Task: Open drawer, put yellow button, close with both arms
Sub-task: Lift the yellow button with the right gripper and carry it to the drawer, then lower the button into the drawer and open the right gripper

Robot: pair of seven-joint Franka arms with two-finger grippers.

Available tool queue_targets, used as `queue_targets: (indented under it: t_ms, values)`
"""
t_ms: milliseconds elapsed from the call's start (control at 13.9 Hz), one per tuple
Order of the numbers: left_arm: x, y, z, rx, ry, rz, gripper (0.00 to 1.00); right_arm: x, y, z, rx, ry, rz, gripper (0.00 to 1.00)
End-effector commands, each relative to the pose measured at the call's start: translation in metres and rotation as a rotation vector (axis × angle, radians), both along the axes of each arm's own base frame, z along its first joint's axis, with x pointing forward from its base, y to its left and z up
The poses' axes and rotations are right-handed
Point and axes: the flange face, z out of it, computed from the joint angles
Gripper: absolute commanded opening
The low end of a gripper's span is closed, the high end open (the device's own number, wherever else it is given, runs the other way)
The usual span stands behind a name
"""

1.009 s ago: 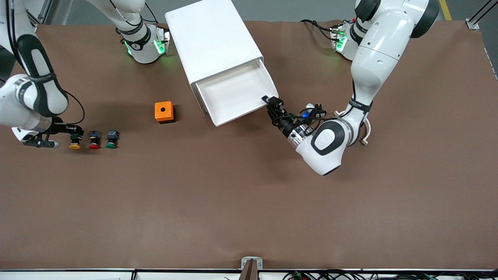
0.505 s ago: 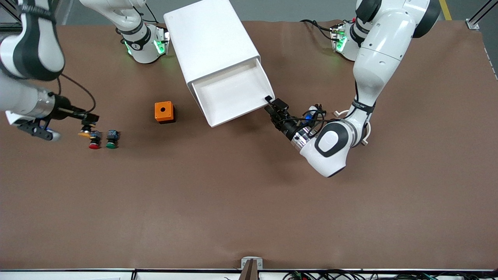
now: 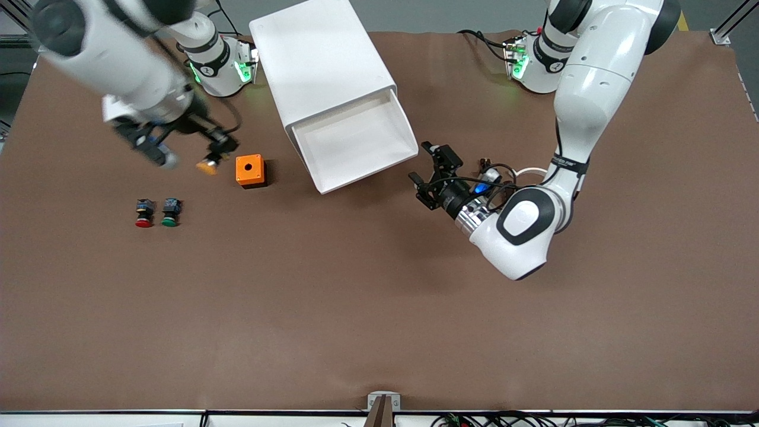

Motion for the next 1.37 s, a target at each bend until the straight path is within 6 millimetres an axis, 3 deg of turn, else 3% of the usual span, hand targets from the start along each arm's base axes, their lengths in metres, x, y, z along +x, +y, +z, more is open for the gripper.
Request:
queue_targets:
  t_ms: [0, 360, 505, 793, 1009, 1153, 1297]
  values:
    - [0.010, 0.024, 0.009, -0.115, -0.190, -0.095, 1.00, -0.022, 0.064, 0.008, 0.025, -0.030, -0.104, 0.00]
    - [0.029, 0.048, 0.022, -0.196, -0.629, -0.370, 1.00, -0.046, 0.135, -0.027, 0.013, -0.028, -0.128, 0.00]
    - [0.041, 0.049, 0.044, -0.149, -0.798, -0.440, 1.00, -0.053, 0.159, -0.049, 0.003, -0.025, -0.108, 0.00]
    - [0.053, 0.028, 0.062, -0.038, -1.058, -0.613, 1.00, -0.067, 0.205, -0.099, -0.013, -0.020, -0.070, 0.00]
    - [0.066, 0.016, 0.072, 0.058, -1.234, -0.702, 1.00, -0.075, 0.225, -0.117, 0.019, 0.002, -0.073, 0.00]
    - [0.067, 0.002, 0.076, 0.081, -1.307, -0.744, 1.00, -0.077, 0.227, -0.118, 0.022, 0.011, -0.074, 0.99]
    - [0.065, -0.013, 0.096, 0.098, -1.404, -0.771, 1.00, -0.080, 0.231, -0.114, 0.023, 0.004, -0.062, 1.00]
